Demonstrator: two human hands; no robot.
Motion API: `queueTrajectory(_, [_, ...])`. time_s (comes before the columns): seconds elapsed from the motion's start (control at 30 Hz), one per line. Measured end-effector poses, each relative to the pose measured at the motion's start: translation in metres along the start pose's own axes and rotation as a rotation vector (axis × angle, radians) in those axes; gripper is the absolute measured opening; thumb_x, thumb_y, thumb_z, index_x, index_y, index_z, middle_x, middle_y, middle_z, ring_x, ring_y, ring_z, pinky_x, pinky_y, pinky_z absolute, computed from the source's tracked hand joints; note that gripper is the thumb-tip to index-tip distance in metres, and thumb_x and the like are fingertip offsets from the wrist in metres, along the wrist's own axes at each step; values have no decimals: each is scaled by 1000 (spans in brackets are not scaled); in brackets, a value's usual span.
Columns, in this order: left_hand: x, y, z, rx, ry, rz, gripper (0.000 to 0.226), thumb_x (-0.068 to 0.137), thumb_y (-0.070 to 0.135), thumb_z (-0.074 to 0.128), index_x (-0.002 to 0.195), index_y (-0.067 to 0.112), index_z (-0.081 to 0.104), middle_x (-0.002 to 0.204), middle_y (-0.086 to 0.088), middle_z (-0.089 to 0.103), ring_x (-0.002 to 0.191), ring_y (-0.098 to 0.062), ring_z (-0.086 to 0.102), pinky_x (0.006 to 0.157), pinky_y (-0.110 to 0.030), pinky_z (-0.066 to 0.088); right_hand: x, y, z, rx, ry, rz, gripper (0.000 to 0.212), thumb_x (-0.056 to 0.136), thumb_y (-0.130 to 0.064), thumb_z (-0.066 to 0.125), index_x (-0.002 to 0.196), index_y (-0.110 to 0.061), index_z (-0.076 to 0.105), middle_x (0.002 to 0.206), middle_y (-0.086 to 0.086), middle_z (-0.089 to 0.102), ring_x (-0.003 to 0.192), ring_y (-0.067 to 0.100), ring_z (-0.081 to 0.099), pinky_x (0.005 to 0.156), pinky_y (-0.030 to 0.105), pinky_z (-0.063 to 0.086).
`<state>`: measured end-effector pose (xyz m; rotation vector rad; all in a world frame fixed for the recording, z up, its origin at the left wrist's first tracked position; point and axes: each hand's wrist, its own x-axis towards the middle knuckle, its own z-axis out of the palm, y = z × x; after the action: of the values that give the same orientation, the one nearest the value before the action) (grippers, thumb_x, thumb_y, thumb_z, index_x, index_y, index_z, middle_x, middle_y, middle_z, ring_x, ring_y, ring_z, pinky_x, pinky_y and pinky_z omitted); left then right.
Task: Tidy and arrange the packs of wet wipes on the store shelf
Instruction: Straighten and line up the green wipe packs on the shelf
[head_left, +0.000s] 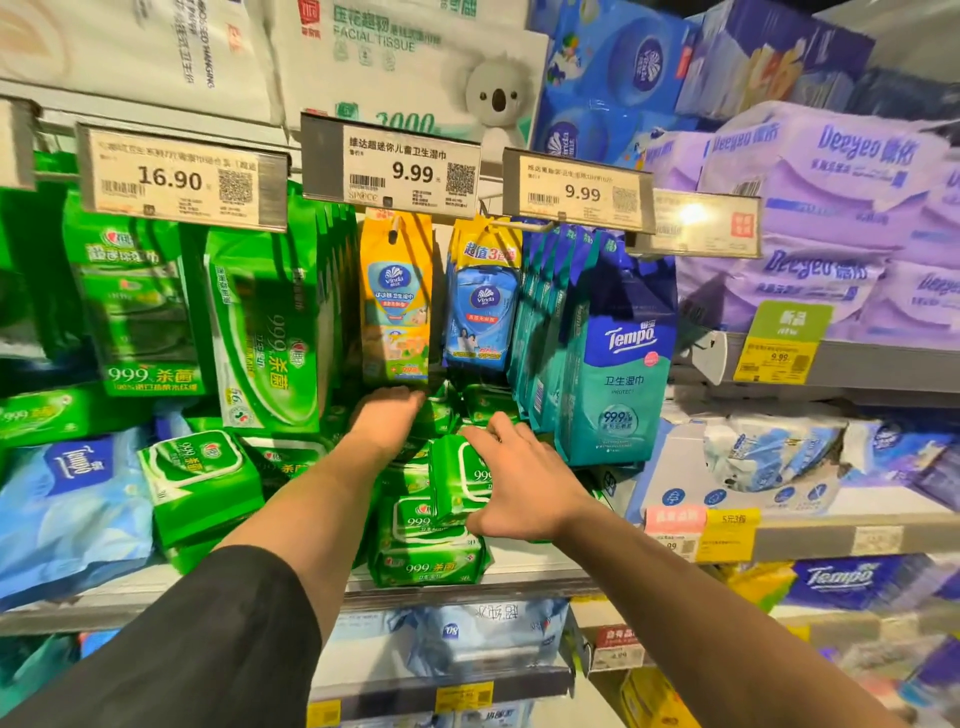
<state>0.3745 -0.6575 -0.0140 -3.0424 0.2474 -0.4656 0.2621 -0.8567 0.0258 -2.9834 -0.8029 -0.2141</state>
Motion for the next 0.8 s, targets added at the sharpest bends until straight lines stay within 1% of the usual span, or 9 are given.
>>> queueTrajectory(0.1, [3,2,0,52,-52,-31,26,99,13,44,120,14,59,112,-12,67,100,-33,65,85,-44,54,-1,1,0,8,-1,5,98,66,-47,73,148,-21,25,131,4,32,121,28,39,96,49,44])
queueTrajectory(0.17, [1,6,-1,105,-101,-43,25,93,5,50,114,11,63,110,-14,68,100,-33,66,84,-43,55,-2,2,1,17,-1,11,98,67,-47,73,148,-21,25,130,4,32,120,27,39,95,48,44])
queueTrajectory(0.23, [-1,9,-1,145,-127,-54,28,89,-1,52,113,8,65,111,-15,68,102,-32,66,85,-41,54,-2,1,2,21,0,16,97,67,-47,73,147,-21,25,129,4,33,120,27,39,95,48,44])
queueTrajectory(0.33, [-5,11,-1,160,-123,-64,29,89,3,53,114,7,65,115,-13,67,109,-31,62,89,-38,49,0,1,3,14,15,20,94,64,-46,73,143,-22,30,124,3,35,116,28,42,92,48,45])
queueTrajectory(0.43, [-11,10,-1,131,-107,-23,28,88,4,54,114,9,64,118,-12,65,112,-31,58,92,-38,48,4,-1,3,8,13,18,95,63,-46,74,144,-22,31,123,2,36,116,28,42,92,48,45])
queueTrajectory(0.5, [-15,6,-4,89,-101,2,27,87,4,57,112,9,65,115,-12,65,110,-31,59,90,-38,49,8,-4,2,-2,0,5,98,63,-46,75,146,-22,30,126,3,35,118,28,41,93,48,45])
queueTrajectory(0.6, [-21,0,-11,66,-48,36,25,84,8,61,109,11,64,113,-10,67,107,-29,62,88,-37,49,16,-9,-1,-50,-17,-15,97,63,-45,76,145,-21,31,126,4,35,117,28,42,93,49,45])
queueTrajectory(0.67, [-25,-5,-16,28,-14,34,26,82,7,60,108,10,62,115,-11,66,108,-30,61,89,-37,48,20,-13,-2,-82,-36,-26,97,63,-45,77,145,-21,30,127,5,35,118,29,42,94,51,45])
queueTrajectory(0.8, [-33,-12,-26,-139,47,-17,30,79,6,57,109,4,60,117,-17,63,109,-36,58,89,-39,47,25,-16,-5,-95,-54,-28,97,63,-47,77,145,-21,30,129,5,35,119,30,42,95,51,45])
